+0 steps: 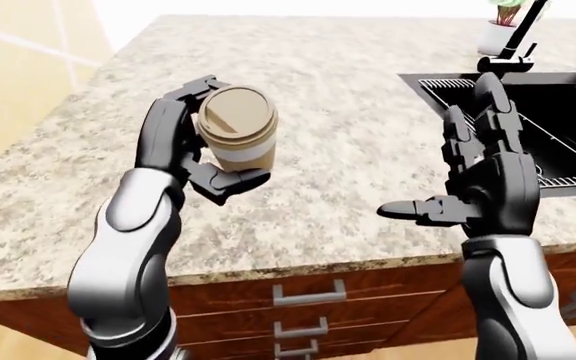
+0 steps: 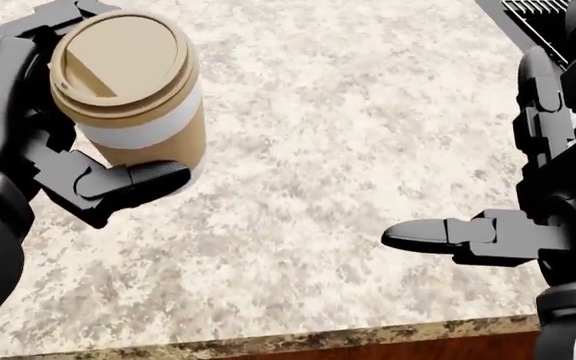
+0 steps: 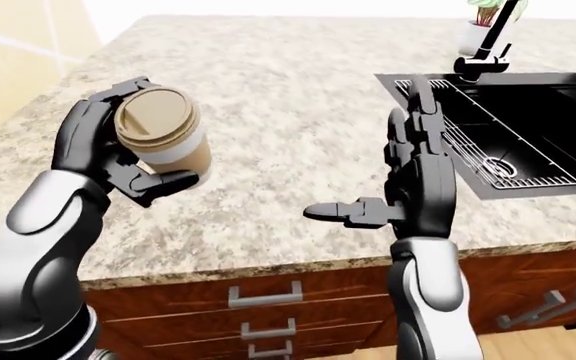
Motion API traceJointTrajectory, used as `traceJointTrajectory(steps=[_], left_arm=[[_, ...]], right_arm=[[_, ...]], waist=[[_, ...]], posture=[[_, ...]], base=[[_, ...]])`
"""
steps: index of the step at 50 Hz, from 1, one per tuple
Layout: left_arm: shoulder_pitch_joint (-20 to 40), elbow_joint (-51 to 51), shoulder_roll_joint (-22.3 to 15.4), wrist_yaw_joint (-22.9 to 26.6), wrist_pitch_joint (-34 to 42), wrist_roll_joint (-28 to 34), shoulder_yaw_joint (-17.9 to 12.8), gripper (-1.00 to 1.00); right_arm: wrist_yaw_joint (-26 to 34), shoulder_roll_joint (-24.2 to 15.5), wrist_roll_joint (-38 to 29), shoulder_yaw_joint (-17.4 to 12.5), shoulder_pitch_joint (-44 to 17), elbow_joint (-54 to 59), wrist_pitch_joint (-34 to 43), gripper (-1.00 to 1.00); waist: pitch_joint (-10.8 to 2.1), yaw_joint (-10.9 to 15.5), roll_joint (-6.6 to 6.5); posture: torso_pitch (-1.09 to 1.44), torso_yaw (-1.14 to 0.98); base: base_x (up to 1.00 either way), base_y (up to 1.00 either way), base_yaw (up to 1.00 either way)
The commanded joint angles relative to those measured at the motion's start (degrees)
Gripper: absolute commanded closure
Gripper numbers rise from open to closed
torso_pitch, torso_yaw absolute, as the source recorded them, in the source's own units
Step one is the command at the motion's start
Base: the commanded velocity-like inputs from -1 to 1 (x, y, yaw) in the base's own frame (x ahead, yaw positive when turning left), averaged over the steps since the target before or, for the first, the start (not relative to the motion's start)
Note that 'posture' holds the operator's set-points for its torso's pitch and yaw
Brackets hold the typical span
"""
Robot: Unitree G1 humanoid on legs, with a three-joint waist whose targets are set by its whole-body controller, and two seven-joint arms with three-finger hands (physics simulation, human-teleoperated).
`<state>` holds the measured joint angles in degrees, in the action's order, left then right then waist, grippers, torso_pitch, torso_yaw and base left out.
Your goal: Move the drinks to the dining counter.
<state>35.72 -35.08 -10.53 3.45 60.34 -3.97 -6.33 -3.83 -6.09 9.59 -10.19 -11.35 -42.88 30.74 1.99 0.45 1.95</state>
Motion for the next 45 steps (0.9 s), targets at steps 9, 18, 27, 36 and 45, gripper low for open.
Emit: traceJointTrajectory(steps=[9, 18, 27, 36, 45], left_arm=[[3.7, 11.0, 0.8, -0.8, -10.7, 3.7, 1.9, 1.0], [8.9, 24.7, 2.7, -1.2, -18.0, 5.7, 2.3, 1.0], [15.5, 45.5, 2.1, -4.9, -29.3, 3.8, 1.4, 1.0], [21.1, 63.3, 1.5, -9.2, -41.6, 6.0, 1.7, 1.0], [22.6, 73.0, 1.7, -11.1, -49.5, 6.8, 1.6, 1.0]], right_arm=[[-0.5, -0.5, 0.3, -0.4, -1.5, -1.8, -0.6, -1.0], [-0.9, -0.6, 0.6, -0.4, -1.8, -2.3, -0.1, -1.0], [-0.7, -0.3, 0.1, 0.1, -1.5, -1.3, -1.4, -1.0], [-0.6, -0.2, -0.1, 0.3, -1.5, -0.8, -2.1, -1.0], [-0.6, -0.1, 0.1, 0.2, -1.3, -0.9, -2.3, -1.0]], waist=[[-1.22, -0.1, -1.17], [-1.47, 0.1, -0.89], [-1.83, 0.1, -0.77], [-2.31, 0.1, -0.69], [-2.71, 0.0, -0.72]], posture=[[0.0, 0.0], [0.0, 0.0], [0.0, 0.0], [0.0, 0.0], [0.0, 0.0]], base=[[0.0, 0.0, 0.0], [0.0, 0.0, 0.0], [0.0, 0.0, 0.0], [0.0, 0.0, 0.0], [0.0, 0.0, 0.0]])
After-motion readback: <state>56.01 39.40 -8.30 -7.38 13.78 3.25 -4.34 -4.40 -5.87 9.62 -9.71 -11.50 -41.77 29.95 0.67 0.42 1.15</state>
